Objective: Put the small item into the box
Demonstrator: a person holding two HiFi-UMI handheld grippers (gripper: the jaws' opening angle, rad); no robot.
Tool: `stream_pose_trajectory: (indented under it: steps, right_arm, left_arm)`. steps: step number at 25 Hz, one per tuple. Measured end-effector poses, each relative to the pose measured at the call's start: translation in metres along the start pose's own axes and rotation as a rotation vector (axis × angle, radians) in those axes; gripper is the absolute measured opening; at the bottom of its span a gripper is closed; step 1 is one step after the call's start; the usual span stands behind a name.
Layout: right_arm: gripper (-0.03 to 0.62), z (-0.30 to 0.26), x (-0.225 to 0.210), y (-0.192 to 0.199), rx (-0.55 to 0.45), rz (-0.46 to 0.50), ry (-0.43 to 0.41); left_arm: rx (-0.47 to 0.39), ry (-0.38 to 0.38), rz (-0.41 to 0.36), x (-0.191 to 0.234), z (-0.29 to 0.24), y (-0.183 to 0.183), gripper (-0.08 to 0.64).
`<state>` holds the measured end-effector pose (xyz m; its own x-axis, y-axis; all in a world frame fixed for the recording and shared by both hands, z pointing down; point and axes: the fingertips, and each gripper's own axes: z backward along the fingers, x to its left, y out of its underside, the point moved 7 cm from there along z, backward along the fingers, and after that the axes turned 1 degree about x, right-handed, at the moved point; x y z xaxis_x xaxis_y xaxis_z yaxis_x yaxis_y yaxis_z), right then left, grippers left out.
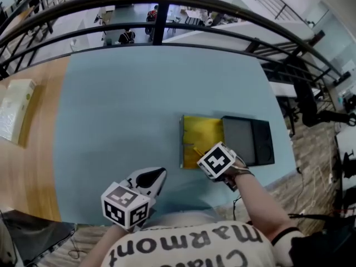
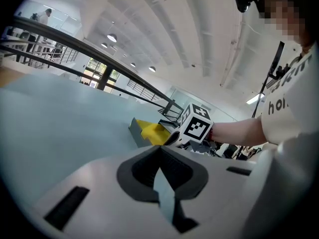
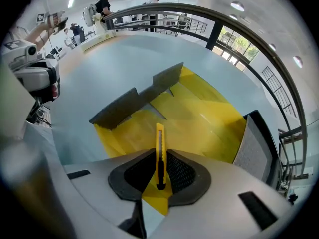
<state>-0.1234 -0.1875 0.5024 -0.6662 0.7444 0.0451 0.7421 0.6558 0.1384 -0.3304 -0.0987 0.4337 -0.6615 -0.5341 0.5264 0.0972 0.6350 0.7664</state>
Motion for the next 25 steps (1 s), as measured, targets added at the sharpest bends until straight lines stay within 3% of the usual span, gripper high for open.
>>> stream_pose_trajectory:
  steps: [11, 16, 25]
  right_arm:
    - [0.075, -0.002, 0.001, -0.004, -0.026, -0.02, -0.012]
    - [0.075, 0.007, -0.007, -0.009, -0.086, -0.038, -0.027]
    - [0.075, 0.029, -0.022, -0.006, -0.24, -0.118, -0.199]
  left_arm:
    - [-0.026, -0.039, -0.008, -0.002, 0.008, -0.002, 0.002]
    - [-0.038, -0.088, -0.003, -0.012, 0.007, -0.001, 0.002]
    - [-0.127, -0.227, 0.04, -0.056, -0.007, -0.005, 0.002]
